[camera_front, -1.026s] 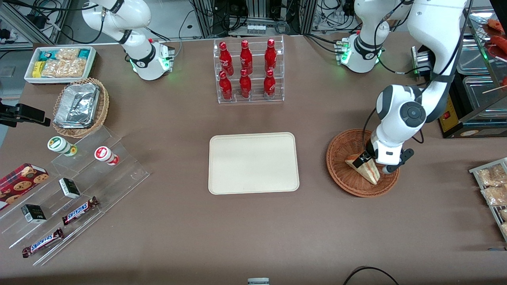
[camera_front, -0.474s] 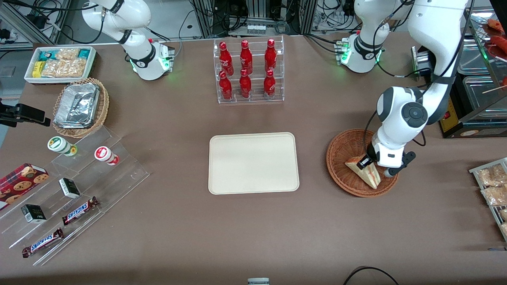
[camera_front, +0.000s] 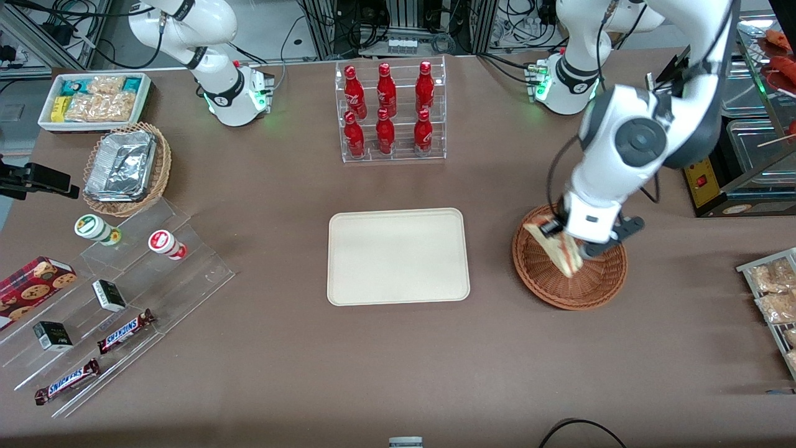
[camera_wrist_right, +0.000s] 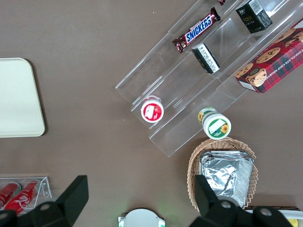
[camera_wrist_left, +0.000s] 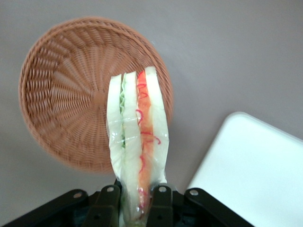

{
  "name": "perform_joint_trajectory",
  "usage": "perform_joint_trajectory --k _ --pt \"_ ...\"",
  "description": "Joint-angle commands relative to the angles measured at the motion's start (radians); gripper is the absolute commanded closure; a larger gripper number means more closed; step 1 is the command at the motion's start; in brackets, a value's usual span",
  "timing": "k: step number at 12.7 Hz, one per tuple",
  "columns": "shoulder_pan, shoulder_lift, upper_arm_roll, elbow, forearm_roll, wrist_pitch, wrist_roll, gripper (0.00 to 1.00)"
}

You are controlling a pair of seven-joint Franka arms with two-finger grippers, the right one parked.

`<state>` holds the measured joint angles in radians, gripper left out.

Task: Place sandwich from basket to tray
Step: 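Lift the sandwich upright out of the basket with the left gripper, then carry the sandwich over the cream tray with the left gripper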

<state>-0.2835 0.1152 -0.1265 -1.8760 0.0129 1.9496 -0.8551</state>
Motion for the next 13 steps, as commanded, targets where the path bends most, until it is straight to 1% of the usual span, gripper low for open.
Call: perform_joint_trajectory --k 1,2,5,6,8,9,10,12,13 --pt "-0.139 0.066 0.008 0.130 0.007 -0.078 -0.076 1.00" --pt "-0.208 0.096 0.008 0.144 0.009 -0.074 -0.099 1.00" --pt "-0.351 0.199 0.010 0.190 0.015 0.009 -0.114 1.00" --pt "-0.382 0.233 0.010 0.219 0.016 0.038 -0.124 1.00" --pt "-0.396 0.317 0.010 0.256 0.013 0.119 -0.113 1.00" --pt "-0.428 0.354 0.011 0.265 0.019 0.173 -0.111 1.00" --pt "-0.443 0.383 0.013 0.265 0.035 0.225 -0.110 1.00" --pt "-0.448 0.429 0.011 0.267 0.093 0.281 -0.122 1.00" --pt "-0.450 0.452 0.011 0.276 0.096 0.293 -0.122 1.00"
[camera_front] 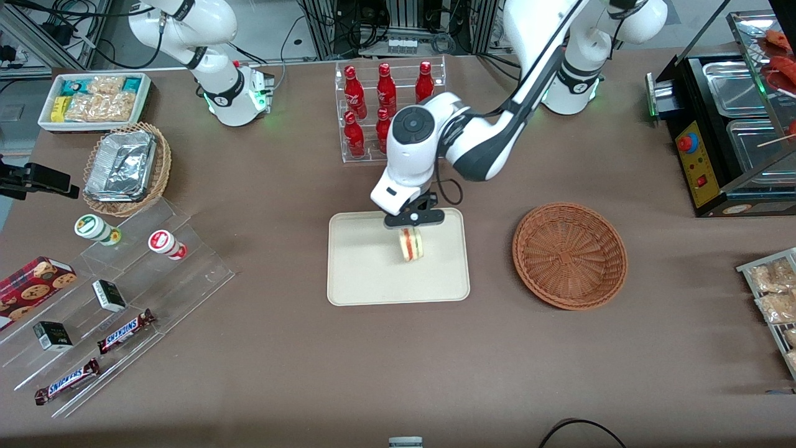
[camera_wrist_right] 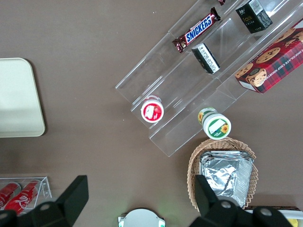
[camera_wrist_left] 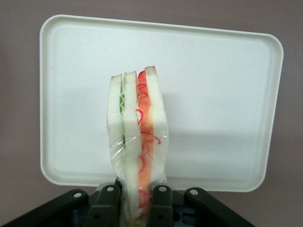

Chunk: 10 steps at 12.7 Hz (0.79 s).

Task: Place sandwich from basket to tray
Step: 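Carry the sandwich over the cream tray with the left gripper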

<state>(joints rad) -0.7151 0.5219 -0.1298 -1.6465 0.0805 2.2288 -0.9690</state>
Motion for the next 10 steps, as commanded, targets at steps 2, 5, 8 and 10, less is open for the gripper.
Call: perform_joint_trajectory --k 2,5,8,10 --pt "-0.035 0.078 0.015 0.062 0.033 0.050 -0.008 1.00" --pt "-0.041 0.110 0.015 0.062 0.034 0.114 -0.007 1.00" --pt "-0.055 0.139 0.016 0.062 0.076 0.115 -0.010 1.00" --pt "-0.055 0.145 0.016 0.063 0.090 0.118 0.001 1.00"
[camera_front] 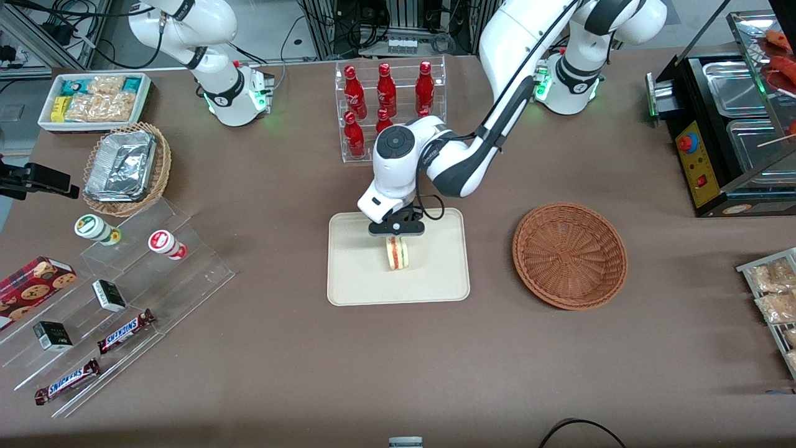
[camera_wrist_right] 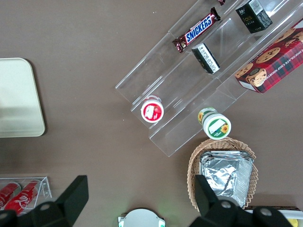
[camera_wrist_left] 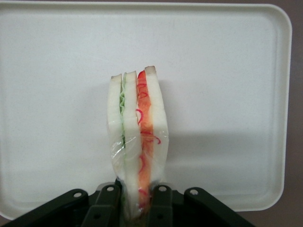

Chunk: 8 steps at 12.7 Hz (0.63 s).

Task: Place sandwich from basket to tray
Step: 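Lower the sandwich onto the tray and open the left gripper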

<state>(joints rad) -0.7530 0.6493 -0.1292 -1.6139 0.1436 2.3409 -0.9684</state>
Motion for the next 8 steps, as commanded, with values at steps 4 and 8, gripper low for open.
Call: perform_joint_trajectory --k 4,8 --pt "-0.014 0.067 0.019 0.063 0.067 0.052 -0.001 1.00" --pt "-0.014 0.087 0.019 0.062 0.065 0.087 0.002 0.73"
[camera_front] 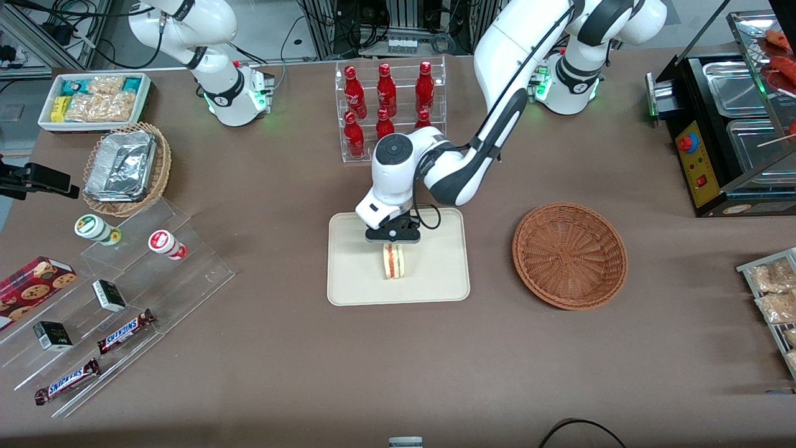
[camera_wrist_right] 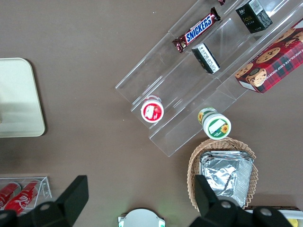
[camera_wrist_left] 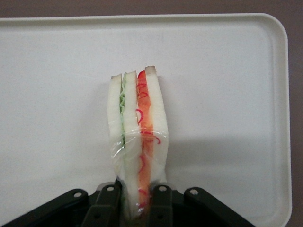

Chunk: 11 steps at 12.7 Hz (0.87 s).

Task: Place sandwich from basket to tray
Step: 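Lower the sandwich onto the tray and open the left gripper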

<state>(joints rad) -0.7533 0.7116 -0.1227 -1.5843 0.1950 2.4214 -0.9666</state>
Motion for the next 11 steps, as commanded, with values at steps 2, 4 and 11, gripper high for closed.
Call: perform_joint_trajectory --k 2,4,11 --pt "-0.015 0.031 0.012 0.033 0.015 0.008 -0.011 0.09" --pt "-0.012 0.019 0.014 0.033 0.012 0.008 -0.012 0.00" --pt "0.028 -0.226 0.017 0.030 -0.002 -0.216 -0.082 0.00"
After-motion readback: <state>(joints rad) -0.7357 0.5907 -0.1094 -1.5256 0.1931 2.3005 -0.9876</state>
